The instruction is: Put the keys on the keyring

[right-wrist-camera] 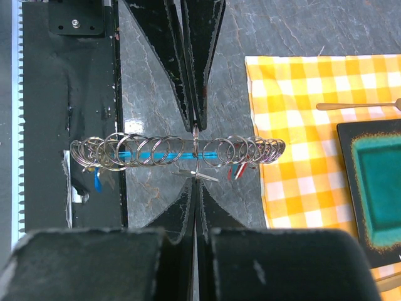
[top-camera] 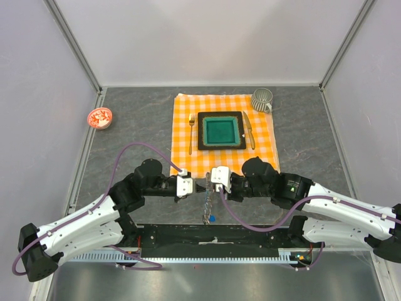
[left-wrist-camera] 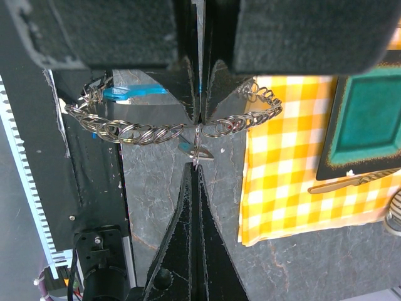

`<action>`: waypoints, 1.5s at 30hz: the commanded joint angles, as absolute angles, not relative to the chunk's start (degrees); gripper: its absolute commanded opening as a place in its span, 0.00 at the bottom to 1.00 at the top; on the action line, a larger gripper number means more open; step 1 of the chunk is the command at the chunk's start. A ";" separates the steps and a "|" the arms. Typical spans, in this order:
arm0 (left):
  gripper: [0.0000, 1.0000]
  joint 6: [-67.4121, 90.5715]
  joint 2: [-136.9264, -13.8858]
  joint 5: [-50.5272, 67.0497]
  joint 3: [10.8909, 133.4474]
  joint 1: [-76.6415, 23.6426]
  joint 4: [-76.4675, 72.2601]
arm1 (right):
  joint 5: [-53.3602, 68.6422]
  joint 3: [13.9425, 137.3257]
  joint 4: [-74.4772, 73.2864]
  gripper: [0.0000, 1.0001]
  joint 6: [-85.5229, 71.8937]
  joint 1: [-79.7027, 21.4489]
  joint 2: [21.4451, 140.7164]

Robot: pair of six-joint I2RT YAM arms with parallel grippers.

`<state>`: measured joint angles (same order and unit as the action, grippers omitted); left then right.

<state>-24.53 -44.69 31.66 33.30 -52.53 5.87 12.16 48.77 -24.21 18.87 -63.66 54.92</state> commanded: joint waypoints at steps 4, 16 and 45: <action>0.02 -26.02 -44.47 33.31 35.07 -52.82 2.29 | 13.36 49.13 -22.59 0.00 19.34 -64.07 54.84; 0.02 -26.02 -44.39 33.22 34.98 -52.73 2.37 | 13.80 48.96 -22.67 0.00 19.42 -64.25 54.93; 0.02 -26.10 -43.68 31.55 34.72 -52.73 2.20 | 12.13 48.52 -23.11 0.00 18.98 -64.25 53.61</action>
<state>-24.53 -44.82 31.57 33.30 -52.53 5.87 11.92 48.64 -24.25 18.87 -63.92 54.33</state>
